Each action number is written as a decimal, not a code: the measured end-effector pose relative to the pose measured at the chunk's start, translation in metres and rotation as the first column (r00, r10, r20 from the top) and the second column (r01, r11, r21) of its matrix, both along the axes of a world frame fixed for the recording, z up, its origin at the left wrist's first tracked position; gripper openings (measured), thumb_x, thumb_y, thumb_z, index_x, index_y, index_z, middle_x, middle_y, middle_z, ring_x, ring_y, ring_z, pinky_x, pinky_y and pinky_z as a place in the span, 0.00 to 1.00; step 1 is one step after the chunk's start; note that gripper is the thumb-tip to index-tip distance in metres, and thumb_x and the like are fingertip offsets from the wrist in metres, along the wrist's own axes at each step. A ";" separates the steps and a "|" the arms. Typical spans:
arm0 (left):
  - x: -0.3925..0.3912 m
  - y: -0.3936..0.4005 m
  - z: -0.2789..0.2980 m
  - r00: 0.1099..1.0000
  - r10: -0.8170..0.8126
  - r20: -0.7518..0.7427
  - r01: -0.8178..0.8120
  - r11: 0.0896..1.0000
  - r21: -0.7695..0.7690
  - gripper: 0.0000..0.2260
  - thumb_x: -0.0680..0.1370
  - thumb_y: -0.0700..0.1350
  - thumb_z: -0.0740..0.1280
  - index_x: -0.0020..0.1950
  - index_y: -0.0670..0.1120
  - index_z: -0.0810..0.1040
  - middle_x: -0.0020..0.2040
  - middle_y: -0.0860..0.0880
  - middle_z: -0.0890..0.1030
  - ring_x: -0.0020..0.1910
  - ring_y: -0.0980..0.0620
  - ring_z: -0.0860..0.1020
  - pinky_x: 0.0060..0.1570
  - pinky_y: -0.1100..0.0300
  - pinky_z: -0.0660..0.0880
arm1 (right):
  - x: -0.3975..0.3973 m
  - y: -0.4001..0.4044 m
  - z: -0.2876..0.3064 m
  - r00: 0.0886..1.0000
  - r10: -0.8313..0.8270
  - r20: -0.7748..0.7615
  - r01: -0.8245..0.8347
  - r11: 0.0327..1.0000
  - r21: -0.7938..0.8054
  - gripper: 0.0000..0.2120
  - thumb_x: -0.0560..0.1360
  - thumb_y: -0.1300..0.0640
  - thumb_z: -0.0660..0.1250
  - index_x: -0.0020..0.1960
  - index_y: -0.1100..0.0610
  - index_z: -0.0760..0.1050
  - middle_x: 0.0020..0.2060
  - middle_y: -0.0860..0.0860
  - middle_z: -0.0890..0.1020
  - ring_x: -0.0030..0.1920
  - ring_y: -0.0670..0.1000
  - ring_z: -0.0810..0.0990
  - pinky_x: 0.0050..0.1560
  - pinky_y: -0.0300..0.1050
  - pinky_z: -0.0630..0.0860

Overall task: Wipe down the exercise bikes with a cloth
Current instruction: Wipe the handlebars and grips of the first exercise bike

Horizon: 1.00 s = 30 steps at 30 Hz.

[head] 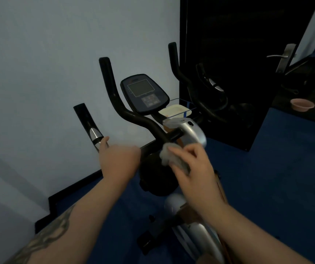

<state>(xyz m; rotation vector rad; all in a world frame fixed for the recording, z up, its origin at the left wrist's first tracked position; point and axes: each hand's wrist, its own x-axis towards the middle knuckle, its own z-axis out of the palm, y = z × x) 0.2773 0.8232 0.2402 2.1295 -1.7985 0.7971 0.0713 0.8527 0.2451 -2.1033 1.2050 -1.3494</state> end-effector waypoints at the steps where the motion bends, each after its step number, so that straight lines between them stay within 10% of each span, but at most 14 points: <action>1: 0.003 0.000 0.001 0.995 -0.005 0.102 -0.006 0.994 0.112 0.18 0.76 0.39 0.52 0.27 0.45 0.70 0.21 0.51 0.67 0.24 0.49 0.65 0.68 0.45 0.59 | 0.003 -0.012 0.008 0.998 -0.023 0.062 0.022 0.999 0.029 0.19 0.74 0.60 0.71 0.64 0.50 0.77 0.49 0.45 0.68 0.51 0.40 0.71 0.52 0.25 0.67; 4: 0.016 -0.016 0.011 0.993 -0.090 0.071 0.057 0.925 0.376 0.10 0.77 0.39 0.57 0.37 0.47 0.63 0.28 0.53 0.69 0.28 0.49 0.67 0.59 0.49 0.66 | 0.008 -0.055 0.028 0.980 -0.118 0.160 0.095 0.985 0.142 0.17 0.75 0.56 0.70 0.63 0.48 0.77 0.50 0.44 0.69 0.52 0.41 0.71 0.51 0.26 0.67; 10: 0.024 -0.031 0.016 0.971 -0.235 -0.047 0.235 0.900 0.367 0.20 0.81 0.48 0.57 0.29 0.49 0.57 0.27 0.51 0.66 0.28 0.49 0.71 0.25 0.58 0.63 | 0.028 -0.115 0.029 0.986 0.143 -0.082 -0.116 0.955 0.273 0.18 0.75 0.56 0.70 0.65 0.50 0.76 0.54 0.48 0.72 0.55 0.45 0.73 0.57 0.36 0.69; 17: 0.019 -0.019 0.023 0.958 -0.283 0.054 0.260 0.932 0.254 0.27 0.71 0.42 0.72 0.24 0.47 0.53 0.19 0.53 0.58 0.18 0.52 0.58 0.26 0.65 0.47 | 0.020 -0.114 0.010 0.988 0.019 -0.153 0.017 0.973 0.230 0.10 0.78 0.49 0.64 0.54 0.51 0.82 0.50 0.49 0.76 0.49 0.45 0.73 0.45 0.35 0.68; 23: 0.023 -0.018 0.022 0.933 -0.345 0.097 0.305 0.906 0.292 0.23 0.67 0.41 0.74 0.25 0.46 0.60 0.20 0.53 0.58 0.19 0.54 0.54 0.27 0.65 0.45 | 0.016 -0.125 0.022 0.779 -0.184 -0.599 0.163 0.983 -0.090 0.12 0.79 0.53 0.63 0.59 0.54 0.78 0.55 0.51 0.72 0.54 0.51 0.73 0.43 0.46 0.74; 30: 0.023 -0.018 0.024 0.892 -0.421 0.164 0.381 0.896 0.228 0.24 0.54 0.36 0.80 0.25 0.45 0.62 0.19 0.49 0.59 0.20 0.53 0.52 0.31 0.68 0.48 | 0.021 -0.104 0.003 0.926 -0.146 -0.349 0.179 0.982 0.064 0.12 0.80 0.50 0.61 0.56 0.53 0.80 0.53 0.50 0.74 0.49 0.48 0.75 0.41 0.43 0.69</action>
